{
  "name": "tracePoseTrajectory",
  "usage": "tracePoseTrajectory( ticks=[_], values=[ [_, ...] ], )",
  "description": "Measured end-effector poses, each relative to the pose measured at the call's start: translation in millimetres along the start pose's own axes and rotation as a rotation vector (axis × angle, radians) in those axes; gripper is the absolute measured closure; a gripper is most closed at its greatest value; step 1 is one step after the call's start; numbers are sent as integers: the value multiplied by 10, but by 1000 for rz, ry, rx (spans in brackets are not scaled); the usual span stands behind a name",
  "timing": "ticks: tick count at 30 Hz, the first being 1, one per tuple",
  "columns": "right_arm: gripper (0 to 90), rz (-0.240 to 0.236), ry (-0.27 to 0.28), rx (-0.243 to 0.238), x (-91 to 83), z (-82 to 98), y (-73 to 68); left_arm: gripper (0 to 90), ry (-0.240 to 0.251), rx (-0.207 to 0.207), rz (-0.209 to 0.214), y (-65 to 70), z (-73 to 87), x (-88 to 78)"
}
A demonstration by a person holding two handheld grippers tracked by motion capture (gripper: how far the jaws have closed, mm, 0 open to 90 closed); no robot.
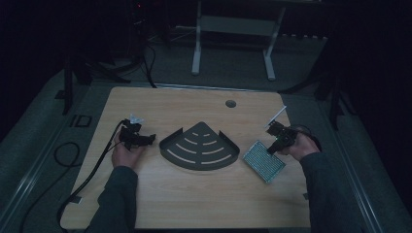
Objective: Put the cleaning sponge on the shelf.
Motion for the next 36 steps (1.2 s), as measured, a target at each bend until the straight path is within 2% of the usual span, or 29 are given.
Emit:
tracePoseTrajectory(
  ticks=[5, 18, 36],
  values=[
    [897, 5, 0, 13, -70, -46, 26, 136, 0, 0, 0, 0, 0, 0],
    [897, 32, 2, 2, -231, -226, -2, 136, 1, 0, 0, 1, -1, 1],
    [897, 58, 61, -13, -536, -515, -59, 136, 1, 2, 1, -1, -1, 0]
  ],
)
Point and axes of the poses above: each handheld gripper's, and its own axes: x roughly forward along the jaws, z roughly out of its underside, y roughly to its right, the point moved 8 cm from there along x, roughly forward along the jaws, and after that the axes turned 7 degrees about -z, right-handed, at the moved point
